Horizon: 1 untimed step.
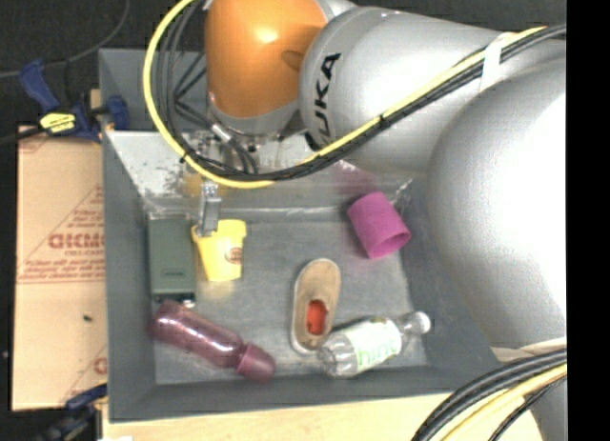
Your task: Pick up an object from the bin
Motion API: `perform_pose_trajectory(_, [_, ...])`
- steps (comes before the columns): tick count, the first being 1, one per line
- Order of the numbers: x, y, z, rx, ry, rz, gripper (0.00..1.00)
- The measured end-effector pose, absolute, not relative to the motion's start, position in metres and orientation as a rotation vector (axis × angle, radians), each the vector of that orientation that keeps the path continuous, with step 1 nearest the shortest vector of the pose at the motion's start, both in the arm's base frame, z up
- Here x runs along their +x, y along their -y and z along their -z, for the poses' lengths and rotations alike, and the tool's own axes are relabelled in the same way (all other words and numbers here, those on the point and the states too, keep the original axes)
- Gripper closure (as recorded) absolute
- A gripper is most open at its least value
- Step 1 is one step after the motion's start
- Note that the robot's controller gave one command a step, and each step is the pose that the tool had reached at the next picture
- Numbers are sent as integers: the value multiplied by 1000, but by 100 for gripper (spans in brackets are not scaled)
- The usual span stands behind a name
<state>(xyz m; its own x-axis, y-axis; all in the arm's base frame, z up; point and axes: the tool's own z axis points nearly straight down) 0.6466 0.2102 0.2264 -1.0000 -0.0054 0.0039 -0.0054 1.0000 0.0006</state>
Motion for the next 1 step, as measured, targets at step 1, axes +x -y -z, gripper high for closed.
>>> perform_pose_trajectory(1, [648,-209,-232,0,3146,3,0])
